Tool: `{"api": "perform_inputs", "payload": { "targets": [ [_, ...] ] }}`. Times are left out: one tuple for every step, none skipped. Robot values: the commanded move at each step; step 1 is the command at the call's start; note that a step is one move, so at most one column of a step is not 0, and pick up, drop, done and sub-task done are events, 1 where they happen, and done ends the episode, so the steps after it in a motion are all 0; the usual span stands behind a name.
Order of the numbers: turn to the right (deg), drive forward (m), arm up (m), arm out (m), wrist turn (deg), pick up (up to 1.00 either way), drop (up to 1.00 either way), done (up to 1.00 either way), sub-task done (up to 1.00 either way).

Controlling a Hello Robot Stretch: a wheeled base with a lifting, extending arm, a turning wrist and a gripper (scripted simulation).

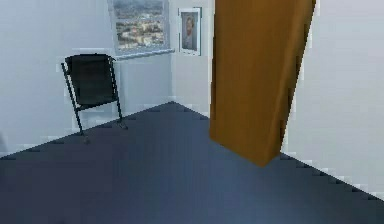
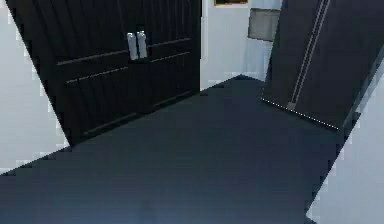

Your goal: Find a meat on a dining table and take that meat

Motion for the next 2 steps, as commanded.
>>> {"api": "perform_inputs", "payload": {
  "targets": [
    [-39.0, 0.00, 0.00, 0.00, 0.0, 0.00, 0.00, 0.00, 0.00],
    [0.0, 0.40, 0.00, 0.00, 0.0, 0.00, 0.00, 0.00, 0.00]
  ]
}}
